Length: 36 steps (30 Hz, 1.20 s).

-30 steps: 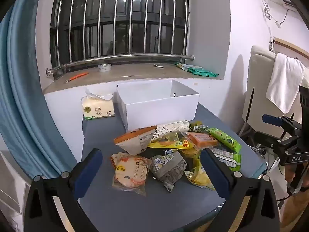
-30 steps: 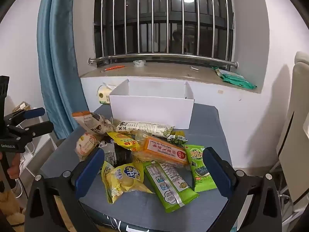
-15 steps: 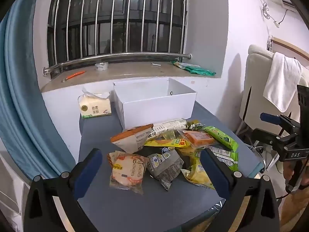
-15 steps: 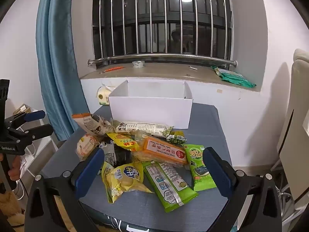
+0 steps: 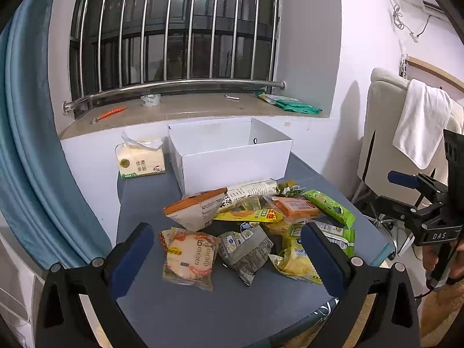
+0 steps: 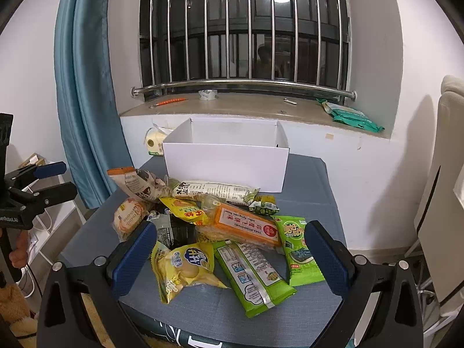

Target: Organize snacks

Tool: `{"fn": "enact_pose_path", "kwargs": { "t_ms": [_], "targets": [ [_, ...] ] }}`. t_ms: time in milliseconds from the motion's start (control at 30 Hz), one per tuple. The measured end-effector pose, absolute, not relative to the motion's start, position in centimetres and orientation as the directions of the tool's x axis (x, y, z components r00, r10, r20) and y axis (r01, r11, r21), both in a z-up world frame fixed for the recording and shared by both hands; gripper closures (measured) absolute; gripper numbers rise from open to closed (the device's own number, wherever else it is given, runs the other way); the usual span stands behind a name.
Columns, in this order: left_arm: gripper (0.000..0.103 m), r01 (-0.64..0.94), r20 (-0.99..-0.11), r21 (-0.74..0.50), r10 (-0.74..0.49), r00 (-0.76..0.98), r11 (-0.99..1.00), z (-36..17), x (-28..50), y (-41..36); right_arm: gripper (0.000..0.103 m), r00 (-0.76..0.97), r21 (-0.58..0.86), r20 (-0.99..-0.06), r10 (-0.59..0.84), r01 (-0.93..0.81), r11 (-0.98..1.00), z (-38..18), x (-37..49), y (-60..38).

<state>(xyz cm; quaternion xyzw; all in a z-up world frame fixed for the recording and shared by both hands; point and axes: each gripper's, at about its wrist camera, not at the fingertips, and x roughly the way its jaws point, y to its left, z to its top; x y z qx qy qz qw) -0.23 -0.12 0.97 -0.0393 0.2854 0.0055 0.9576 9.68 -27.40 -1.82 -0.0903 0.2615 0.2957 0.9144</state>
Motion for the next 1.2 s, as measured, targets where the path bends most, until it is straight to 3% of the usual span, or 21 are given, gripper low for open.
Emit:
{"fn": "enact_pose_path", "kwargs": {
  "t_ms": [1200],
  "targets": [
    [0.0,-0.039,-0.563,-0.052,0.003,0.826,0.998,0.53,-0.12,-0.27,0.0,0.691,-0.006,-0.529,0.492,-0.584,0.812,-1.67,9.67,-27.87]
  ]
}}
